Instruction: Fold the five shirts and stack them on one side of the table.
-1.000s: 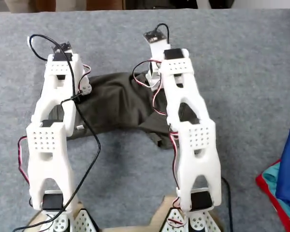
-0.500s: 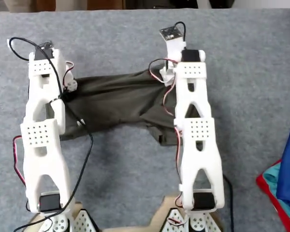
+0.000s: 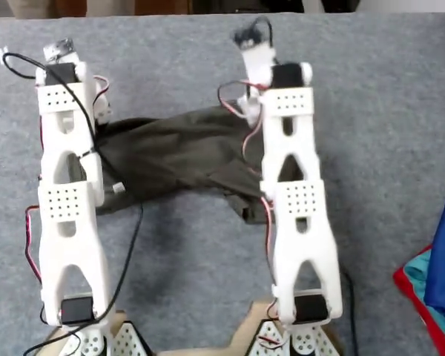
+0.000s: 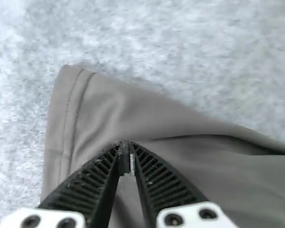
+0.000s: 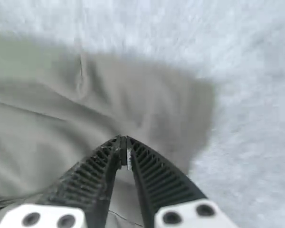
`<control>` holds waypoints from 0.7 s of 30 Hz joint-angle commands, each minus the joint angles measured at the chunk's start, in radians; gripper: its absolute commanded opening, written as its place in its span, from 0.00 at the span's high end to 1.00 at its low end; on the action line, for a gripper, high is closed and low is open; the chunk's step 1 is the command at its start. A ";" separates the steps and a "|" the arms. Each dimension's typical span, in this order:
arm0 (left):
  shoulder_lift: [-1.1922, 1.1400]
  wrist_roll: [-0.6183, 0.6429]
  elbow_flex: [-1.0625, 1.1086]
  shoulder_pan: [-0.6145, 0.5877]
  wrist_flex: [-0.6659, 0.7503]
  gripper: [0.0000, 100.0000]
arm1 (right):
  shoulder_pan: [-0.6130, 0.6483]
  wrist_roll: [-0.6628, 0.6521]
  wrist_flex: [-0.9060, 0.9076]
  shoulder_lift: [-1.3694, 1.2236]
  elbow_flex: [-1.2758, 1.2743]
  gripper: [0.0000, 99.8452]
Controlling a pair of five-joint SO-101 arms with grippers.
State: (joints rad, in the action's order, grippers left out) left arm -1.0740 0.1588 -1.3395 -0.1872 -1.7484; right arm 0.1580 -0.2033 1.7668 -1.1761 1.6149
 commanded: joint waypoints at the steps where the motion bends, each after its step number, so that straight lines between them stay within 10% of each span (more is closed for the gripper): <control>1: 0.136 -0.002 0.009 0.023 -0.012 0.98 | 0.012 -0.011 0.020 0.174 0.008 0.99; 12: 0.598 -0.315 0.523 -0.074 -0.012 0.98 | 0.013 -0.118 0.020 0.671 -0.829 0.99; 21: 1.112 -0.456 0.965 -0.226 -0.011 0.98 | 0.058 -0.486 -0.041 1.043 -1.431 0.95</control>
State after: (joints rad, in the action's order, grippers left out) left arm -0.1596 -0.2677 -0.5109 -0.3790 -1.7484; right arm 0.1826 -0.5639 1.7622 -0.2555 0.2862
